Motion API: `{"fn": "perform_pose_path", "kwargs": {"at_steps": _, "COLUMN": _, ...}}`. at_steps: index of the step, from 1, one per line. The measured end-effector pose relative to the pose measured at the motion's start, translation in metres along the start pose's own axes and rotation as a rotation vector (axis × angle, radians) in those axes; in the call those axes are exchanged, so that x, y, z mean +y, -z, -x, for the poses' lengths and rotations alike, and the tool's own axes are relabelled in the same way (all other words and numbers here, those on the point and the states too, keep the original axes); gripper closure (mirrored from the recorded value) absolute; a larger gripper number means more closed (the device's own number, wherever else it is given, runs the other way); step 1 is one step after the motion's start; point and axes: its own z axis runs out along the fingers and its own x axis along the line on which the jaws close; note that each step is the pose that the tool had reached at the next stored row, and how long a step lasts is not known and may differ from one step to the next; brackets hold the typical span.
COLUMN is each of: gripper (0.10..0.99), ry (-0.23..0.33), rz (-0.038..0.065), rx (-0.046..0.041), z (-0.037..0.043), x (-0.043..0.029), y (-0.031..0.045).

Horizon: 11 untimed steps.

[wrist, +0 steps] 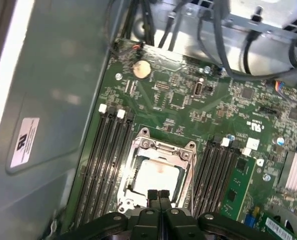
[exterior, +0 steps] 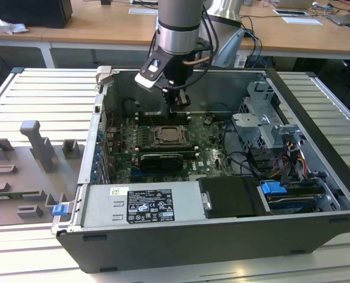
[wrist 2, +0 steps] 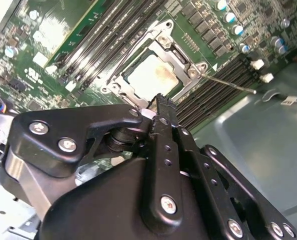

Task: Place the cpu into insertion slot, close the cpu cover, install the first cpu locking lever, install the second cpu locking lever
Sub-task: 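Install the first cpu locking lever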

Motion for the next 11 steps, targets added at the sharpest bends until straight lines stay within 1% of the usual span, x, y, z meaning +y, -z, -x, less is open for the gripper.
{"fn": "perform_pose_path", "kwargs": {"at_steps": 2, "gripper": 0.980, "ry": 0.036, "rz": -0.001, "rx": 0.0002, "z": 0.0000, "x": 0.0000, "y": 0.0000}}
{"fn": "perform_pose_path", "kwargs": {"at_steps": 11, "gripper": 0.980, "ry": 0.140, "rz": -0.003, "rx": 0.0010, "z": 0.0000, "x": 0.0000, "y": 0.0000}}
